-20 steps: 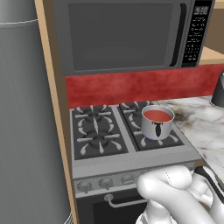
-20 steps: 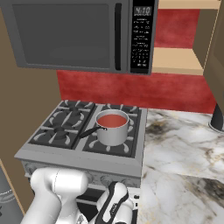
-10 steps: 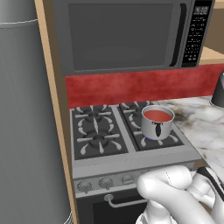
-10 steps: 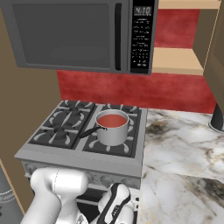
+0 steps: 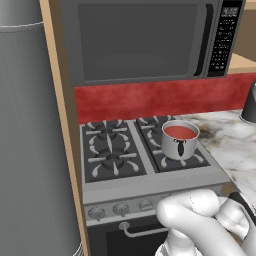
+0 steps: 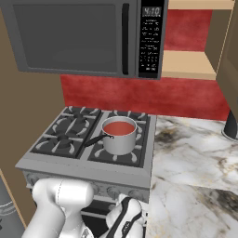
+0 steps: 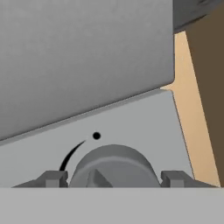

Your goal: Wait until the marinara sauce is simmered to a deep red color and then turn off the stove.

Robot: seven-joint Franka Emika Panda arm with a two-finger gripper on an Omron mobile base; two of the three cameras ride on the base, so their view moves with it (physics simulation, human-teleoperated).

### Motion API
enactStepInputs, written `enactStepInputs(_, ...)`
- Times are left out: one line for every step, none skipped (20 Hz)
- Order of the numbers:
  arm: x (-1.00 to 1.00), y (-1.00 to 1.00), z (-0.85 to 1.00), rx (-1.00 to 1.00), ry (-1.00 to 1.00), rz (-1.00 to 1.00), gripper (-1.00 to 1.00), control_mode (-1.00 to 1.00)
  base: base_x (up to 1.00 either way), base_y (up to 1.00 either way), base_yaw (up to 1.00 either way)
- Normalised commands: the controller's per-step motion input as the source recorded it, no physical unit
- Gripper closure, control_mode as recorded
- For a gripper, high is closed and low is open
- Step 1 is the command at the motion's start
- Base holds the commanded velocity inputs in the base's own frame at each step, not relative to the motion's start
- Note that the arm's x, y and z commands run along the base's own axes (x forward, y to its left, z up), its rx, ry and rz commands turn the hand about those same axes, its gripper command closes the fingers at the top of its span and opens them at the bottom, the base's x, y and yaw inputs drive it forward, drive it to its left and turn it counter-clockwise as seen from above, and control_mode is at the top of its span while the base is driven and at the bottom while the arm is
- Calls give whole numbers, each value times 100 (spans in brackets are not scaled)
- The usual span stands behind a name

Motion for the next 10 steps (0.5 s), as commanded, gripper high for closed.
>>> enactStepInputs(0,0,-1,21,0,-12,100,-100,0,0,0)
enactStepInputs(-2,0,-2,19,0,-13,100,-100,0,0,0)
enactStepInputs(-2,0,-1,20,0,-13,100,-100,0,0,0)
enactStepInputs(-1,0,0,20,0,-13,100,-100,0,0,0)
enactStepInputs(-1,0,0,20,0,-13,100,-100,0,0,0)
enactStepInputs(0,0,0,20,0,-13,100,-100,0,0,0)
enactStepInputs(0,0,0,20,0,-14,100,-100,0,0,0)
enactStepInputs(0,0,0,20,0,-14,100,-100,0,0,0)
enactStepInputs(0,0,0,19,0,-15,100,-100,0,0,0)
enactStepInputs(0,0,0,18,0,-15,100,-100,0,0,0)
